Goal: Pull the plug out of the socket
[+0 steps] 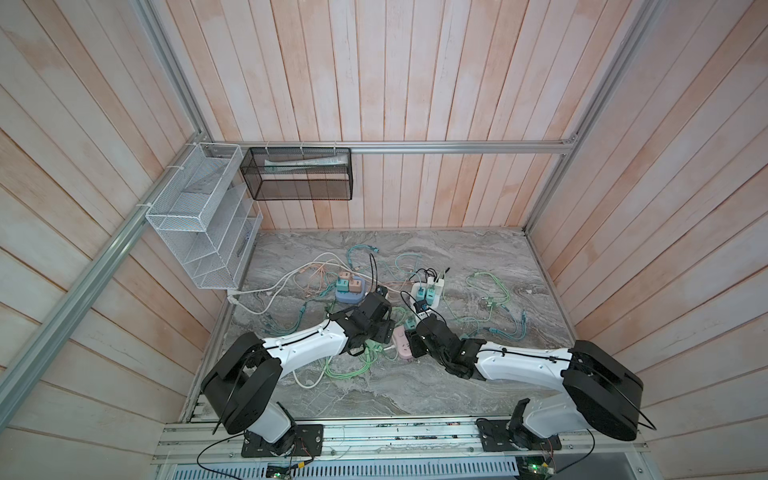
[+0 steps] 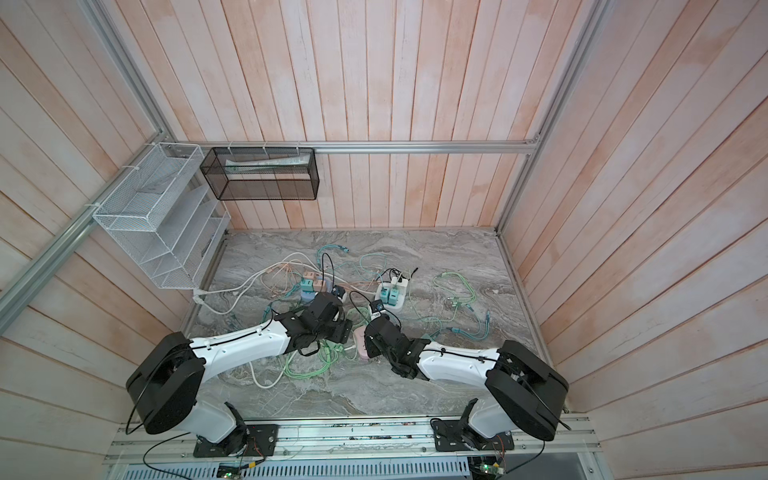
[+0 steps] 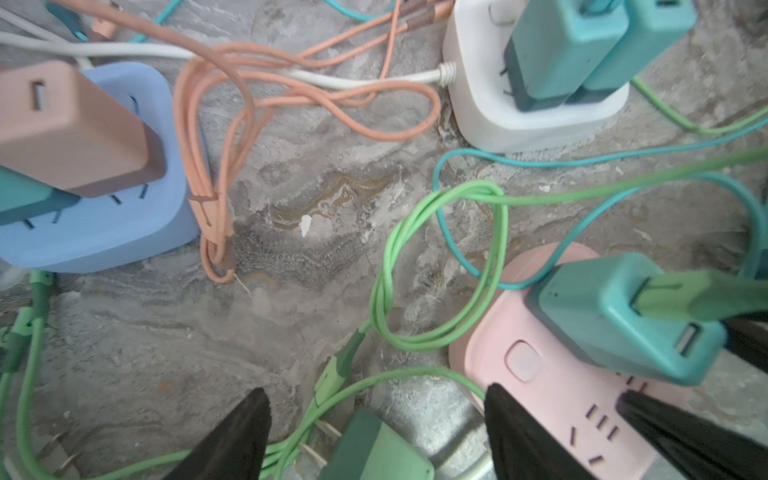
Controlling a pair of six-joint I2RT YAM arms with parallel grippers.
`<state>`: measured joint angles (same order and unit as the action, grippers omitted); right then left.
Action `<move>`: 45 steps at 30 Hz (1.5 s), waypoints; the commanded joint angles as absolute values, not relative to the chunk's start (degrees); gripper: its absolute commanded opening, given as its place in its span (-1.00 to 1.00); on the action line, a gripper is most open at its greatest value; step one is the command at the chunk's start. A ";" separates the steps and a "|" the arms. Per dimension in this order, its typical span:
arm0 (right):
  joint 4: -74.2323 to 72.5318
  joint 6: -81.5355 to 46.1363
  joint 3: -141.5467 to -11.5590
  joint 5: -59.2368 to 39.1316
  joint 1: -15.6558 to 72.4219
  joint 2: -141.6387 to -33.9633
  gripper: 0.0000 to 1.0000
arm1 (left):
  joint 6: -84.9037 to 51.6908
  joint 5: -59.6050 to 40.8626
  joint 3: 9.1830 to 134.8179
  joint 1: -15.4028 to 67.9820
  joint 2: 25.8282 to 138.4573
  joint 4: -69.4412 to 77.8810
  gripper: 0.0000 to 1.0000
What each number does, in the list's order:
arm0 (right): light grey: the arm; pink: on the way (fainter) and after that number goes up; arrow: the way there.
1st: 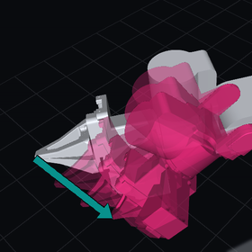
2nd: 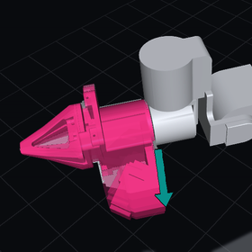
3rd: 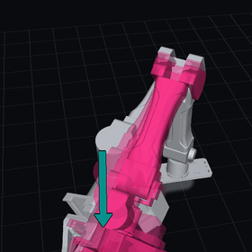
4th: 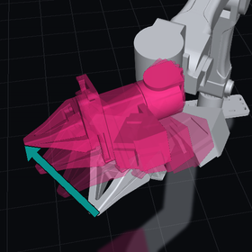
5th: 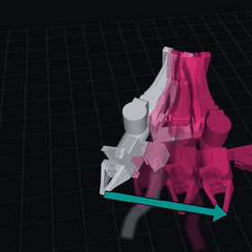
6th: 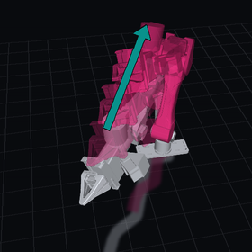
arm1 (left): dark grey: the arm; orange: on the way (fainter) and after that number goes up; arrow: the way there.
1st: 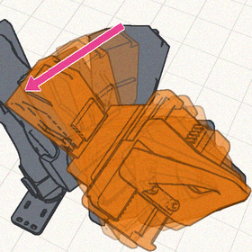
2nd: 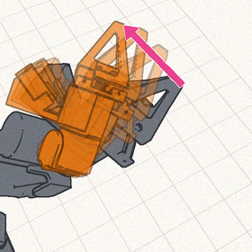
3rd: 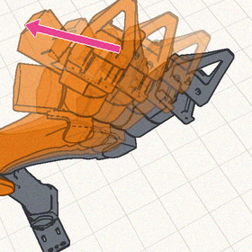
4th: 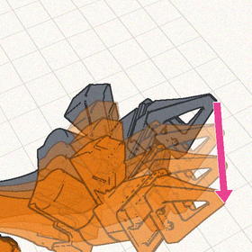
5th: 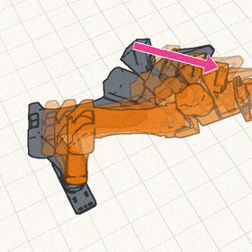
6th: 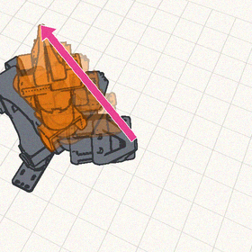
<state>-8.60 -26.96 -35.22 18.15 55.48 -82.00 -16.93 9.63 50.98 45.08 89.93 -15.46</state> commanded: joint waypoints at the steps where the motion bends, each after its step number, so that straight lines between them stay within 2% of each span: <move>1: -8.91 -27.25 -36.74 18.94 55.72 -82.71 -0.13 | -15.60 8.44 52.72 45.85 92.80 -15.73 0.66; 13: -9.25 -27.16 -36.95 18.18 55.59 -83.42 -0.31 | -15.75 6.33 53.61 46.50 95.69 -15.03 0.66; 36: -7.32 -25.83 -38.48 16.98 55.63 -85.55 -0.41 | -17.59 2.37 52.96 46.52 97.16 -15.12 0.67; 37: -7.05 -25.91 -38.56 17.02 55.57 -85.67 -0.38 | -17.58 2.29 52.83 46.54 97.21 -15.12 0.67; 39: -6.69 -26.01 -38.60 17.26 55.58 -86.02 -0.17 | -17.79 2.31 52.65 46.49 97.19 -15.19 0.67; 41: -6.68 -26.00 -38.75 17.24 55.50 -86.30 -0.05 | -17.91 2.24 52.56 46.49 97.29 -15.21 0.67; 45: -7.15 -25.78 -38.83 17.64 55.55 -86.23 -0.01 | -18.24 2.32 52.21 46.53 97.04 -15.30 0.67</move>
<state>-7.64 -25.87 -37.56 17.69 55.46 -85.62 -17.67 3.40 53.52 46.19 96.01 -15.09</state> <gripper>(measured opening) 0.493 0.834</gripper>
